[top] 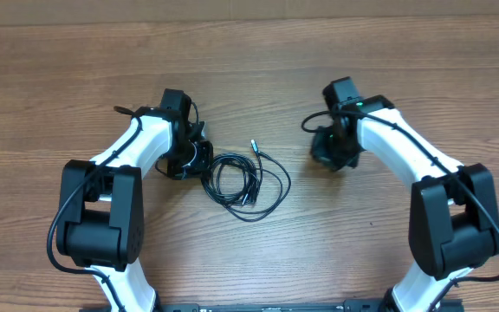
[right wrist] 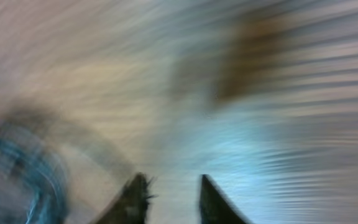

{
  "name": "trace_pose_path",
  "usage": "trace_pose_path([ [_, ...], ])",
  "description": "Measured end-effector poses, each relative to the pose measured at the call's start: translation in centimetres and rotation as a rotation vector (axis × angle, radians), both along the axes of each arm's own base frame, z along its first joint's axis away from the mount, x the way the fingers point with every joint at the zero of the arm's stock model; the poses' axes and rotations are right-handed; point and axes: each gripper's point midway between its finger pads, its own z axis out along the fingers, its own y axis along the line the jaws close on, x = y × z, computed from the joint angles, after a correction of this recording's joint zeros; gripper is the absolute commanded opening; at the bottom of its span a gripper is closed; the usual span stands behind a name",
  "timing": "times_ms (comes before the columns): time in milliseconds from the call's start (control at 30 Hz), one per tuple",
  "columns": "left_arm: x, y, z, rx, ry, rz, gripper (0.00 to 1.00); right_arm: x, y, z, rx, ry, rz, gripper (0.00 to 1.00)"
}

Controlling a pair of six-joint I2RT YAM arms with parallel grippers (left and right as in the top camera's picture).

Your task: Untangle cables

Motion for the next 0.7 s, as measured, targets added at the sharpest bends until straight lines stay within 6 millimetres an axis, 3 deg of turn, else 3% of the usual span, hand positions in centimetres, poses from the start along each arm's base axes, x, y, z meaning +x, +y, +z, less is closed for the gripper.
trace_pose_path([
  [233, 0.1, 0.0, 0.0, -0.001, -0.004, 0.0, 0.04, -2.7, 8.0, 0.7, 0.124, -0.085, 0.387, 0.35],
  [467, 0.2, 0.0, 0.0, 0.002, -0.009, 0.0, 0.04, -2.4, 12.6, 1.1, 0.117, -0.244, 0.544, 0.34],
  [700, 0.3, 0.0, 0.0, 0.001, -0.011, 0.0, 0.04, -2.7, 14.4, 1.1, 0.064, -0.312, 0.568, 0.34],
])
